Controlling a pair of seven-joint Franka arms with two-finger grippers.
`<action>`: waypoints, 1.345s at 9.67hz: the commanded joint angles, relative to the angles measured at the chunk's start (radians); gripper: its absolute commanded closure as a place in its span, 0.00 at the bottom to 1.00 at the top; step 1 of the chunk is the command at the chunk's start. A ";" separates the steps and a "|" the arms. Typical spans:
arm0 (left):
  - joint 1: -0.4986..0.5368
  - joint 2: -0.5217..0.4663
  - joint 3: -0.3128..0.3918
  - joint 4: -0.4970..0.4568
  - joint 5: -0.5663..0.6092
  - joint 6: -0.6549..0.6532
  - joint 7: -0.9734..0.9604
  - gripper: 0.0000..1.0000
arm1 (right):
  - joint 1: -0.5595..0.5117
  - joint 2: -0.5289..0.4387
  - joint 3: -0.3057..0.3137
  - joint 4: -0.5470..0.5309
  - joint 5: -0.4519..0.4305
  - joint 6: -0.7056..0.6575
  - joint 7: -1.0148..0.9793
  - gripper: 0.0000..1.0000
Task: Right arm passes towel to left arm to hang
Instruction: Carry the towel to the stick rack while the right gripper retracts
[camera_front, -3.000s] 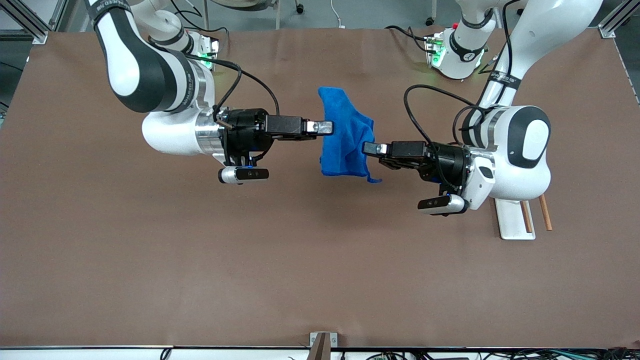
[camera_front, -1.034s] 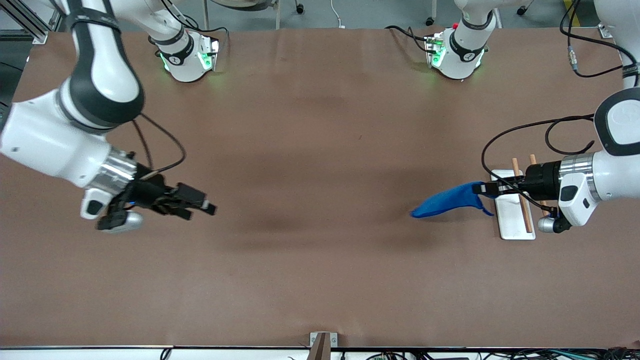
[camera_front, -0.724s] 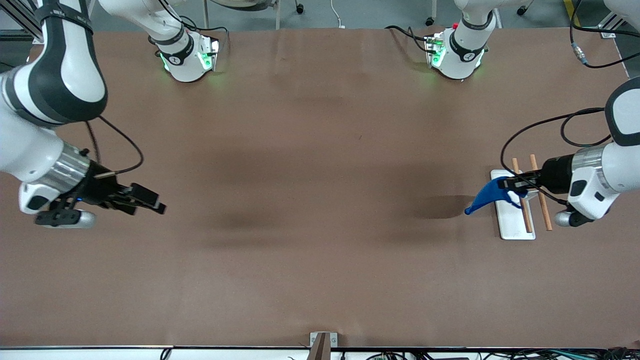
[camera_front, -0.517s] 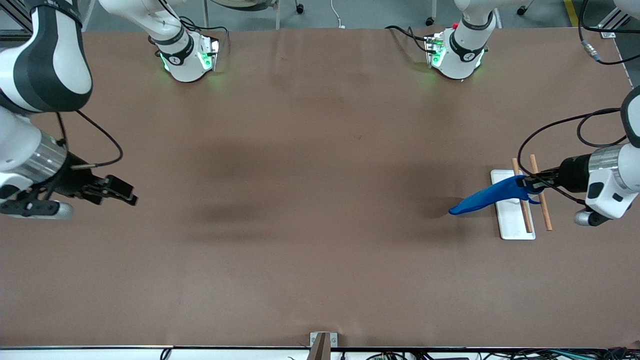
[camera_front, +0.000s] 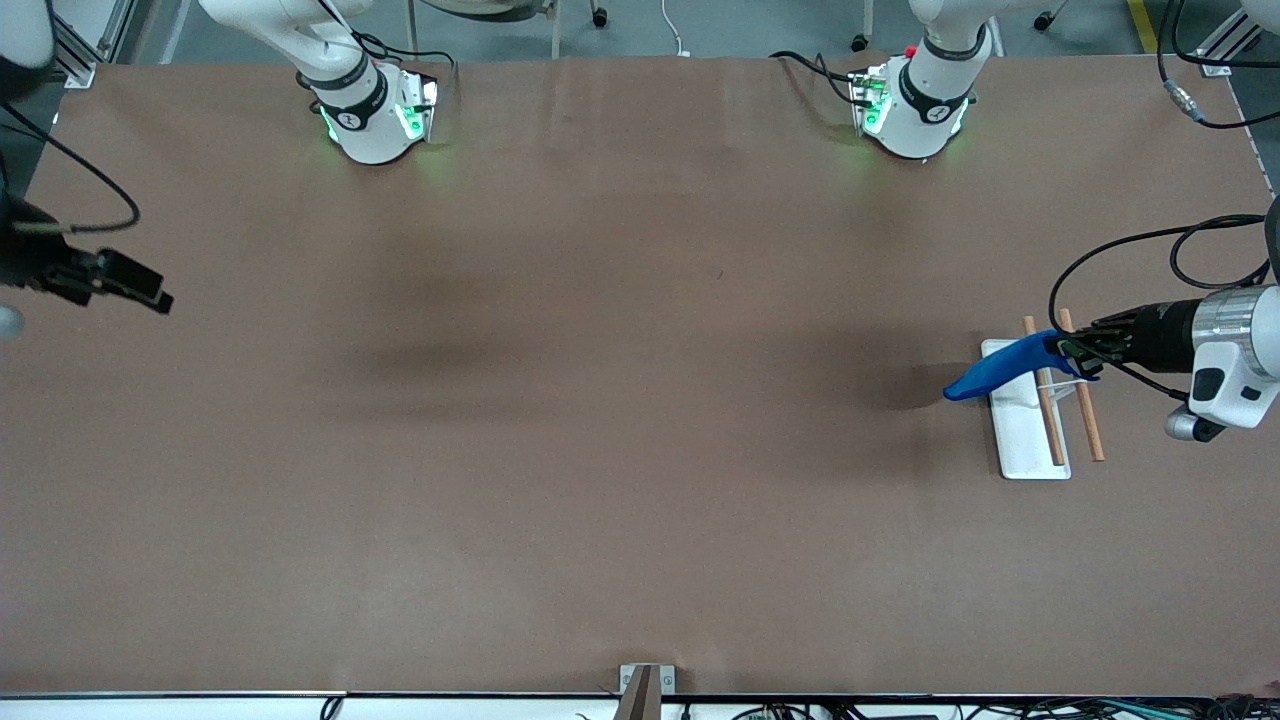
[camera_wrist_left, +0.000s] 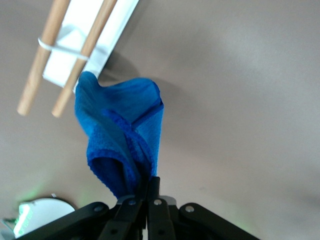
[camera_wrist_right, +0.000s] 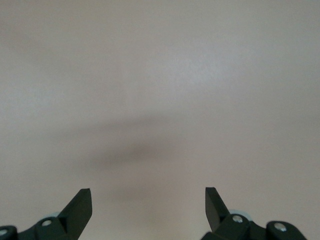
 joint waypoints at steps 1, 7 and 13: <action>0.013 0.014 -0.006 -0.015 -0.034 -0.035 -0.116 1.00 | -0.037 -0.057 0.015 -0.015 -0.022 -0.048 -0.001 0.00; 0.144 0.034 -0.004 -0.027 -0.119 -0.048 -0.233 0.99 | -0.078 -0.124 0.017 -0.003 -0.022 -0.147 -0.070 0.00; 0.138 0.154 -0.003 0.146 0.082 -0.022 -0.079 0.97 | -0.141 -0.053 0.017 0.088 -0.019 -0.145 -0.085 0.00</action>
